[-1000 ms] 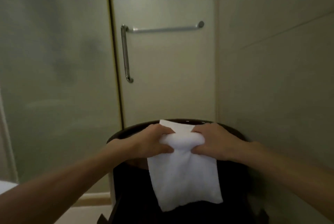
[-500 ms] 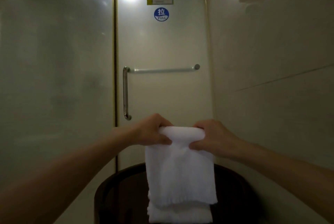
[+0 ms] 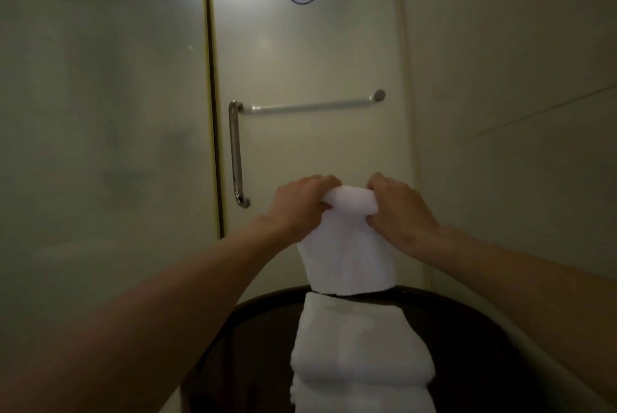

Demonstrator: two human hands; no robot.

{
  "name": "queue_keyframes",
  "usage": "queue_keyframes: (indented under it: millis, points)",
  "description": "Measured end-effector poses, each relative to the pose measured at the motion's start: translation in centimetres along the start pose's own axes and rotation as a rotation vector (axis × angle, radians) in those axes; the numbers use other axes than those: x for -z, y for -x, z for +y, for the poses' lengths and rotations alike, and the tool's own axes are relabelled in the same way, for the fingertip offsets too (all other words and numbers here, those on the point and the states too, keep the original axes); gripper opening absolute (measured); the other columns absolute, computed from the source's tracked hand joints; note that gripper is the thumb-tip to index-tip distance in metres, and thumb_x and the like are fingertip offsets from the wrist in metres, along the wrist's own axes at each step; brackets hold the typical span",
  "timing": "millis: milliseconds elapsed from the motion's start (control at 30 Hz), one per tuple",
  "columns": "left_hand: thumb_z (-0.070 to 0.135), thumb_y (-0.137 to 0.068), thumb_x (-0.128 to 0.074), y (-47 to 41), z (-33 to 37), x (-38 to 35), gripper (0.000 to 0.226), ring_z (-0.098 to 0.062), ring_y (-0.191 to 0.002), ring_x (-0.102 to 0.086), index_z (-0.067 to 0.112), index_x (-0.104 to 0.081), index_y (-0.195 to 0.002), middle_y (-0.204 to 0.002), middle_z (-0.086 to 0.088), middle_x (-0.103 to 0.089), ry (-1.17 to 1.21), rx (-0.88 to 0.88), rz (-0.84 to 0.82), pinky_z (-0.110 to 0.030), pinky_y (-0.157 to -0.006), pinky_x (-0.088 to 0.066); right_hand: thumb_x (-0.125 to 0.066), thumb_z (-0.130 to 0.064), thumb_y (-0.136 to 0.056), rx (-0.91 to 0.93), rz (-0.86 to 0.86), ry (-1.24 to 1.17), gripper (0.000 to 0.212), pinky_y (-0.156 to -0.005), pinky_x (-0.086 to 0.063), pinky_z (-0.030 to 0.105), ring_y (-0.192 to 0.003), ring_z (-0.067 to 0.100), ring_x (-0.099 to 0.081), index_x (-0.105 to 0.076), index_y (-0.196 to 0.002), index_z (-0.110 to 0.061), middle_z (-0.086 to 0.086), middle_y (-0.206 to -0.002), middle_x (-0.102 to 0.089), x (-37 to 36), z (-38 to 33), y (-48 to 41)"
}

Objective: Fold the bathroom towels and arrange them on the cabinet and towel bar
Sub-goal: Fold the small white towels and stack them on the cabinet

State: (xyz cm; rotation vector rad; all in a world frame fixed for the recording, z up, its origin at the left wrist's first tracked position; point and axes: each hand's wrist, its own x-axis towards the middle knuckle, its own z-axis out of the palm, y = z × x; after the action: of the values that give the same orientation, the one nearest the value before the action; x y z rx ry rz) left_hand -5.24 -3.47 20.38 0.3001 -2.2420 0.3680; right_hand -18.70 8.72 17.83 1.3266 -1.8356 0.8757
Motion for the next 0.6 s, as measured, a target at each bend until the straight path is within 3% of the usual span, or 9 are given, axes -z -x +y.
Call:
queue_keyframes:
  millis: [167,333,500,600]
  points:
    - [0.016,-0.09,-0.053,0.1,-0.6,-2.9,0.036,-0.028,-0.104,-0.054,0.02,-0.051,-0.127,-0.118,-0.007,-0.057,-0.07,-0.051,0.088,-0.035,-0.073,-0.044,-0.059,0.003,-0.08,-0.025,0.191,-0.023,0.019,-0.062,-0.035,0.032,-0.08,0.026,-0.047,-0.05,-0.094,-0.008,0.014,-0.094,-0.055,-4.3,1.1,0.4]
    - [0.02,-0.083,-0.061,5.2,-0.2,-6.2,0.044,-0.026,-0.099,-0.052,0.021,-0.049,-0.125,-0.112,-0.006,-0.054,-0.127,-0.123,-0.119,-0.029,-0.07,-0.031,-0.066,-0.001,-0.073,0.017,-0.009,-0.027,0.027,-0.063,-0.037,0.032,-0.084,0.027,-0.05,-0.051,-0.094,-0.011,0.01,-0.096,-0.054,-6.5,2.5,5.8]
    - [0.032,-0.078,-0.064,10.4,1.2,-6.7,0.048,-0.027,-0.094,-0.053,0.023,-0.047,-0.122,-0.114,-0.003,-0.048,0.101,-0.122,-0.301,-0.031,-0.069,-0.039,-0.074,-0.002,-0.059,0.073,-0.091,-0.052,0.038,-0.05,-0.043,0.032,-0.072,0.028,-0.056,-0.051,-0.085,-0.017,0.005,-0.083,-0.056,-6.2,2.0,12.3]
    - [0.043,-0.079,-0.056,12.1,1.6,-6.6,0.065,-0.022,-0.111,-0.048,0.023,-0.036,-0.137,-0.132,-0.001,-0.042,0.067,-0.136,-0.371,-0.031,-0.085,-0.043,-0.073,-0.012,-0.059,0.094,-0.119,-0.072,0.037,-0.051,-0.05,0.033,-0.073,0.026,-0.06,-0.055,-0.09,-0.017,0.003,-0.086,-0.059,-5.1,1.6,14.3]
